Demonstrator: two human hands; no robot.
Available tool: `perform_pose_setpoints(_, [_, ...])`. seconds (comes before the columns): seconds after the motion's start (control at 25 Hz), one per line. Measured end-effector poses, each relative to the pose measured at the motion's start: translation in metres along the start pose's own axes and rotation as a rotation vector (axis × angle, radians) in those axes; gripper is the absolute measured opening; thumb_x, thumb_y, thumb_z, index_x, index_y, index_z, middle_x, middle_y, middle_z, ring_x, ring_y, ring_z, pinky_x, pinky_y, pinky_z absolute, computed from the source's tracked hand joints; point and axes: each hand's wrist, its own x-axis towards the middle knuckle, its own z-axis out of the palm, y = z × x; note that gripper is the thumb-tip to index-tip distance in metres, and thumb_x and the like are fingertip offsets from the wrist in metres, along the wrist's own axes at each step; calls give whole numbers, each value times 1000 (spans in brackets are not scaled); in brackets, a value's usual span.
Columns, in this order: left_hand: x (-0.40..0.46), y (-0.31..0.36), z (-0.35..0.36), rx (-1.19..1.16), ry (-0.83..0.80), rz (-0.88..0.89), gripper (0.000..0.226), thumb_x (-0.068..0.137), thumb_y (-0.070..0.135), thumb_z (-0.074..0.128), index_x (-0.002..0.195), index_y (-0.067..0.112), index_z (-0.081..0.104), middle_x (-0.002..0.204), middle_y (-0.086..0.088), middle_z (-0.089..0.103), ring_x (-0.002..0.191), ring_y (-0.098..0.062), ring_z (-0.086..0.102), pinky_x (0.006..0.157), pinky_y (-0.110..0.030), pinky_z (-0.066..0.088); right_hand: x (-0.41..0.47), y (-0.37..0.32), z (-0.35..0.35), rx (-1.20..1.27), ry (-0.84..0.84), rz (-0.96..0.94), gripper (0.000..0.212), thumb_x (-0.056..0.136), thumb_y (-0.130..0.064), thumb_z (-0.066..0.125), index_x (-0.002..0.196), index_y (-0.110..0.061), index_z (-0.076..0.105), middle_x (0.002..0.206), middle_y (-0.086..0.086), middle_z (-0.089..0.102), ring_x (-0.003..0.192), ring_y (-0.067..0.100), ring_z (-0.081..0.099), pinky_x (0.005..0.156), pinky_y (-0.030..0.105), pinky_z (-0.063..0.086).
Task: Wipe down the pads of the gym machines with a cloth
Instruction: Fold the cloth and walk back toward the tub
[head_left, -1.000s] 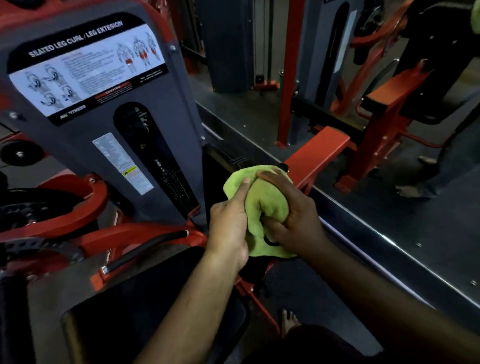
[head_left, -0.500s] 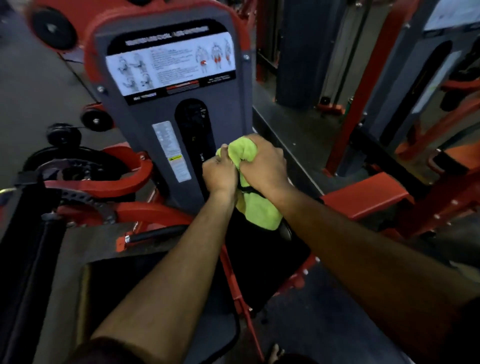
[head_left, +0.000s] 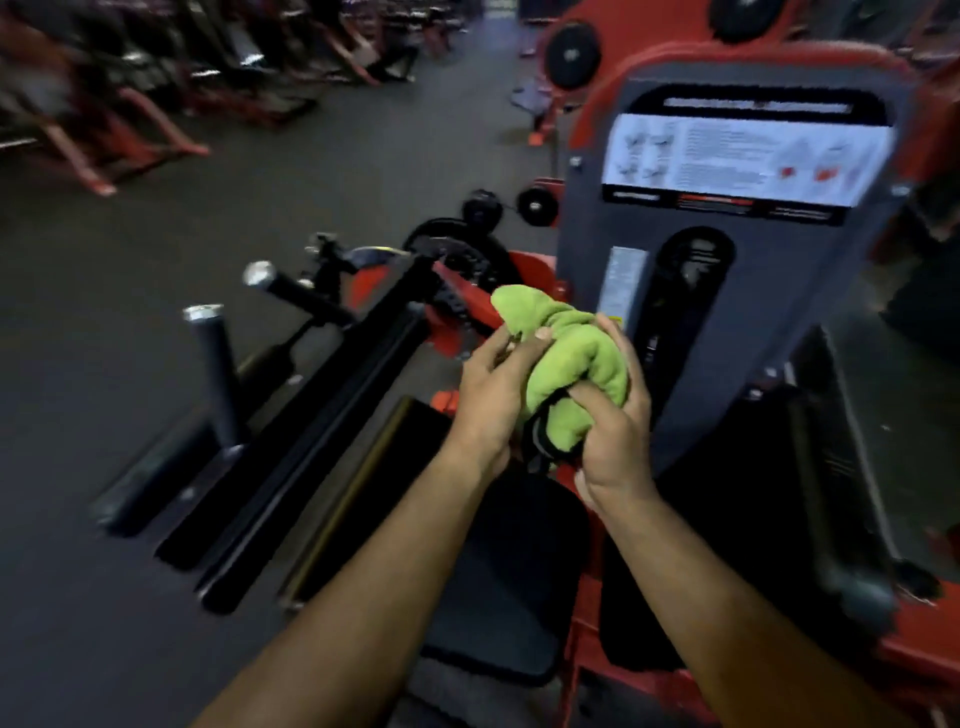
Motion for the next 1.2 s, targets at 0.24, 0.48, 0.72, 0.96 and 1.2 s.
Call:
perform_pose_setpoints(0.24, [-75, 81, -102, -2, 95, 242, 70, 85, 12, 70, 148, 11, 38, 140, -11, 57, 127, -25, 55, 111, -45, 39, -59, -9, 113, 376, -356, 223, 42, 67, -12, 63, 109, -6, 64, 94, 5, 72, 87, 18, 68, 80, 30, 54])
perform_pose_setpoints(0.48, [-208, 150, -234, 566, 423, 301, 110, 65, 14, 90, 155, 21, 26, 152, -5, 40, 137, -17, 46, 113, -43, 40, -162, -8, 234, 428, -750, 376, 25, 66, -25, 80, 86, -13, 71, 76, 16, 61, 68, 31, 55, 54, 29, 42])
perform_pose_setpoints(0.72, [-311, 186, -334, 904, 950, 347, 60, 65, -9, 47, 113, 16, 71, 107, 4, 73, 102, -10, 67, 90, -36, 56, -260, 32, 330, 144, -891, 344, 11, 76, -21, 71, 86, -18, 73, 86, 0, 74, 84, 17, 68, 83, 45, 56])
perform_pose_setpoints(0.96, [-328, 216, -433, 725, 1411, 330, 24, 70, 10, 48, 83, 11, 69, 73, -3, 68, 69, -13, 60, 64, -41, 54, -309, 86, 425, -49, -1048, 204, 50, 69, -26, 71, 119, -21, 68, 109, -5, 74, 104, 14, 69, 96, 45, 54])
perform_pose_setpoints(1.2, [-310, 267, -522, 310, 1422, 284, 25, 77, -9, 45, 89, -2, 66, 75, -11, 65, 69, -21, 59, 63, -32, 51, -328, 142, 564, -135, -1205, 177, 64, 63, 5, 53, 115, -29, 69, 104, -14, 73, 99, 4, 67, 94, 35, 55])
